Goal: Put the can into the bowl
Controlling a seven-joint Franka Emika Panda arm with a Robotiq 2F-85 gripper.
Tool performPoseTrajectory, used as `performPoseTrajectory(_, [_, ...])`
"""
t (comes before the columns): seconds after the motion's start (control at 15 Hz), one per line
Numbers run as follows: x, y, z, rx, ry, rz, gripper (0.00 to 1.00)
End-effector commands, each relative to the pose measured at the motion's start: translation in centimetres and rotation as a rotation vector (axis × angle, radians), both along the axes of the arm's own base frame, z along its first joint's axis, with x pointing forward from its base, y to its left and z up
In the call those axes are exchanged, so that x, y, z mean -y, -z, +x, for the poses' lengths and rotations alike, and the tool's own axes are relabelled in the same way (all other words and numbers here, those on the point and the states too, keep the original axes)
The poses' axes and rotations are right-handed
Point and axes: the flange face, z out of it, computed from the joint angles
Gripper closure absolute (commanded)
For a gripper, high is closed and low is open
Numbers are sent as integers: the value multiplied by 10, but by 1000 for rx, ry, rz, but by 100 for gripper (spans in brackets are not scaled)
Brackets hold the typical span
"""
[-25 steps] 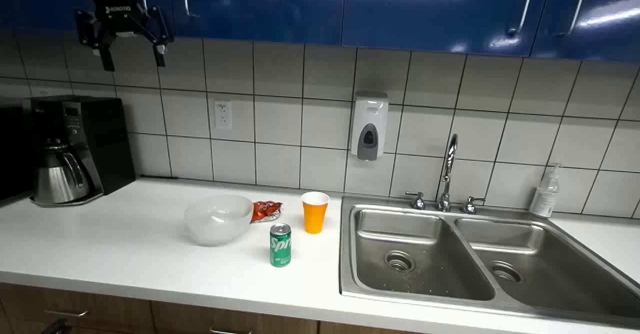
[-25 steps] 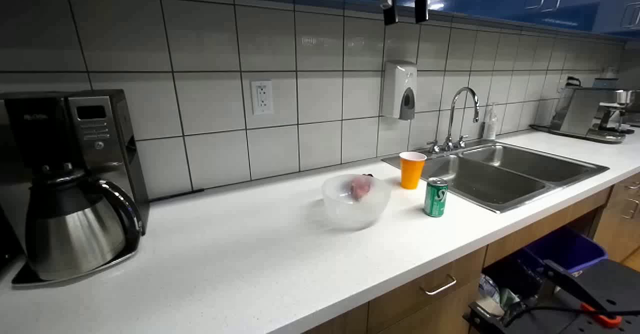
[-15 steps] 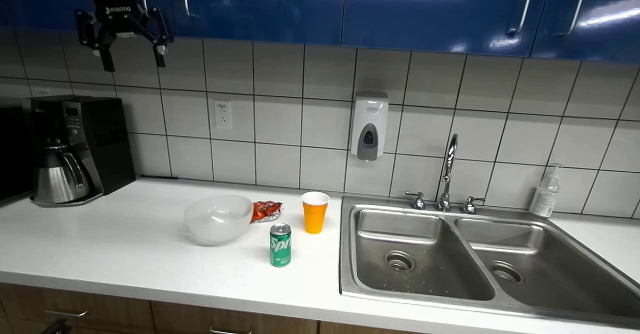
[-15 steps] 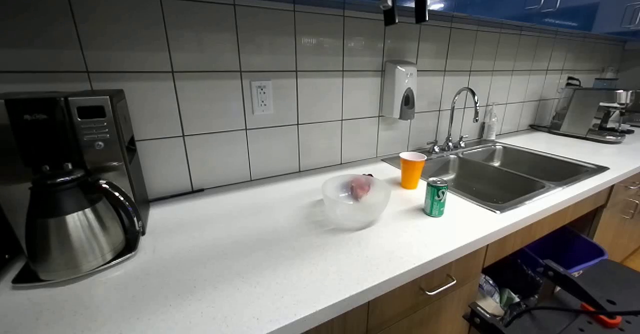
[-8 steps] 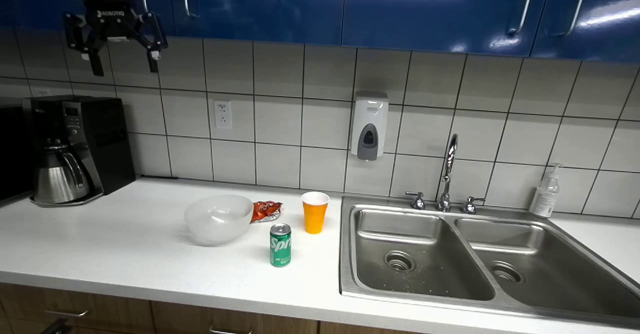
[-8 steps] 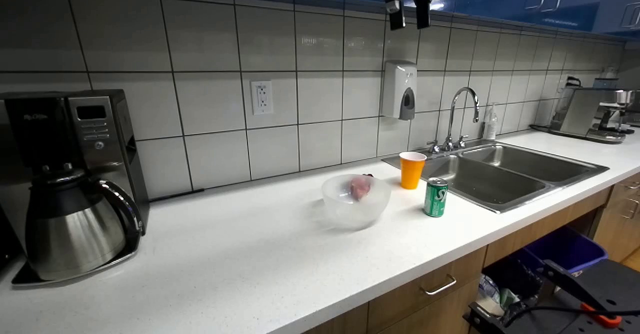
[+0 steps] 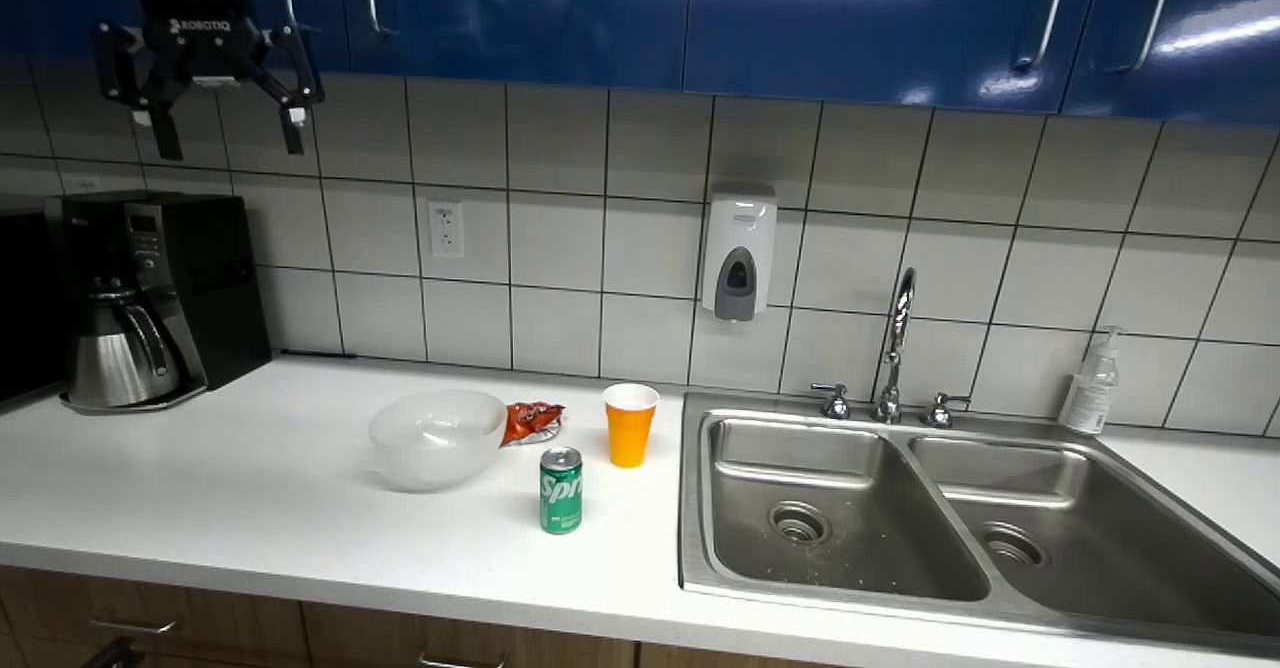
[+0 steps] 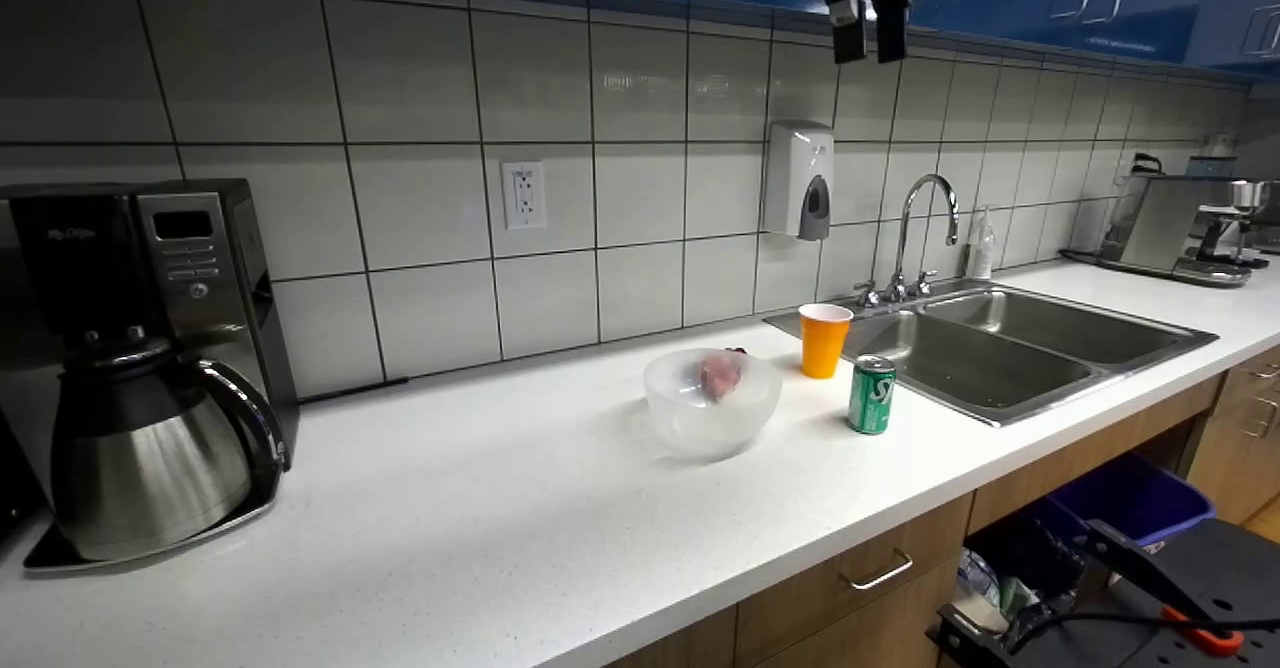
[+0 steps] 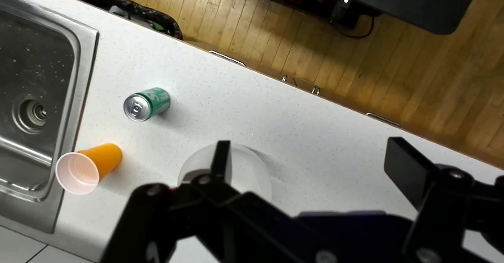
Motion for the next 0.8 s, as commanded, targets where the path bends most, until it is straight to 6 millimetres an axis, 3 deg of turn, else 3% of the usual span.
performPoseTrajectory(0.0, [17, 7, -21, 30, -8, 2, 0])
performPoseTrajectory(0.27, [41, 29, -26, 39, 29, -4, 0])
performPoseTrajectory(0.73, [87, 70, -17, 77, 107, -2, 0])
